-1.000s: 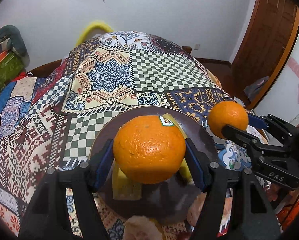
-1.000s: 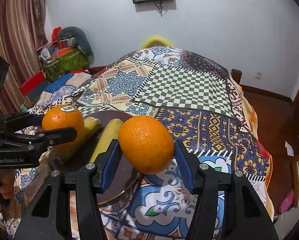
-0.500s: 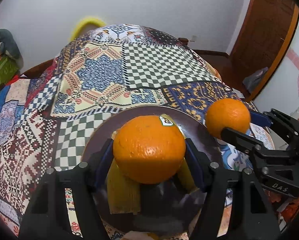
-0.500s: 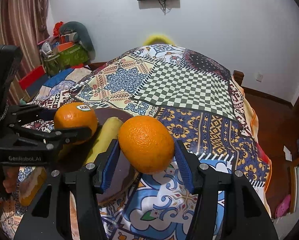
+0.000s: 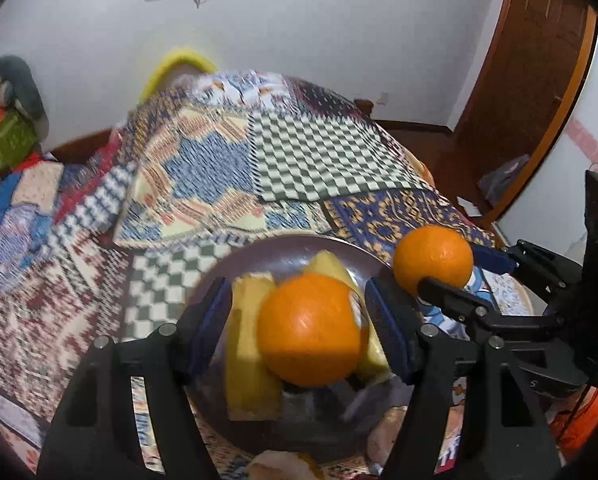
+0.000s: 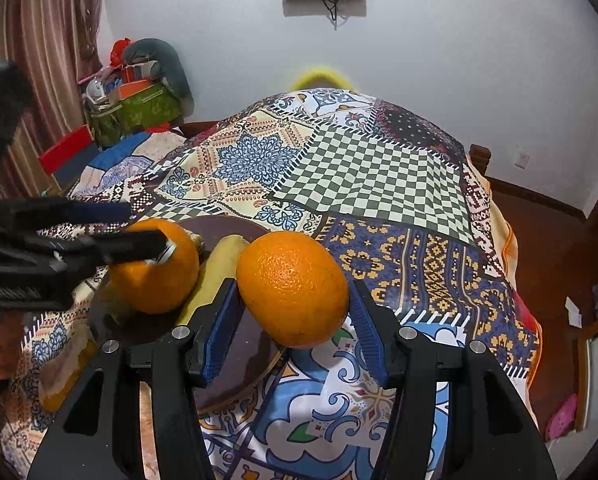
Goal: Organize fruits
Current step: 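Lower both oranges onto the dark plate beside the corn cobs and open both tools, then withdraw both open tools and move them toward the pomelo segments on the quilt, then grasp a large pomelo segment with the left tool while the right tool grasps a peeled segment, then carry the left tool's pomelo segment over the plate while the right tool carries its segment there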
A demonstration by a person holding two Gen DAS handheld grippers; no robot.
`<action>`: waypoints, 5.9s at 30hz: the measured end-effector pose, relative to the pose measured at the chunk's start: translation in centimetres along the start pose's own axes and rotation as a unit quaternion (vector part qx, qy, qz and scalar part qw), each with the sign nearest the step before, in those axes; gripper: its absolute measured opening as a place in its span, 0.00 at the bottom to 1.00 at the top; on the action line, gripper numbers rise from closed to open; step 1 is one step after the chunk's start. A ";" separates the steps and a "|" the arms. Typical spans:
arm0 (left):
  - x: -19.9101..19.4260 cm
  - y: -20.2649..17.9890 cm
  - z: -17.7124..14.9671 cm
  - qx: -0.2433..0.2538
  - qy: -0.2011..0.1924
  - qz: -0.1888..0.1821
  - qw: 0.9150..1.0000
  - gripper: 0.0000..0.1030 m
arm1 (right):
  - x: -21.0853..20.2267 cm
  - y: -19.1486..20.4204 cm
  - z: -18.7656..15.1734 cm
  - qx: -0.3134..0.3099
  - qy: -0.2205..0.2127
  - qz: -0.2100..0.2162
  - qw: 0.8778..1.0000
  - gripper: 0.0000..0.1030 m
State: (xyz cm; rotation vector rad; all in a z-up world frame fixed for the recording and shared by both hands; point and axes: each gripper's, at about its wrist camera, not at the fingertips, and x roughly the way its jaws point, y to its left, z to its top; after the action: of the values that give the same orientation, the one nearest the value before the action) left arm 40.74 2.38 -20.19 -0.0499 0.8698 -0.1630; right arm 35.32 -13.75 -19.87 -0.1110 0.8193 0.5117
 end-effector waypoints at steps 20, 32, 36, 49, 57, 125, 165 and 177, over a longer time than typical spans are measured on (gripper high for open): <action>-1.0 3.8 -1.3 -0.030 -0.007 0.039 0.999 0.67 | 3.1 1.6 1.0 -0.007 0.036 0.014 0.999 0.52; -3.6 3.2 -2.0 -0.032 -0.019 0.037 0.999 0.67 | -0.4 2.4 1.6 -0.008 0.012 0.016 1.000 0.54; -5.5 2.7 -2.0 -0.027 -0.030 0.036 0.999 0.67 | -2.5 3.2 1.7 -0.013 -0.006 0.019 1.000 0.54; -11.6 1.0 -3.9 -0.017 -0.061 0.037 0.997 0.67 | -8.5 5.0 0.2 -0.009 -0.044 0.026 0.999 0.55; -14.0 -0.3 -6.4 -0.008 -0.059 0.037 0.998 0.69 | -10.5 5.6 -2.0 -0.004 -0.040 0.028 0.999 0.55; -3.9 0.8 -14.1 -0.028 0.074 -0.003 0.997 0.52 | -2.5 7.6 -7.2 -0.050 0.065 0.065 0.995 0.41; -11.3 1.6 -7.1 -0.030 -0.057 0.020 0.998 0.50 | -9.5 5.5 -0.6 -0.010 -0.086 0.042 0.995 0.37; -9.9 3.4 -4.8 -0.035 -0.070 0.023 0.997 0.50 | -5.6 6.0 1.9 -0.019 -0.066 0.050 0.996 0.37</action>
State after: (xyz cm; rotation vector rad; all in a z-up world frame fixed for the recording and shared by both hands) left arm 31.16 7.42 -16.17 -0.1047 0.7360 -0.0850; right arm 30.57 -10.17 -13.89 -0.0712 0.6886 0.6234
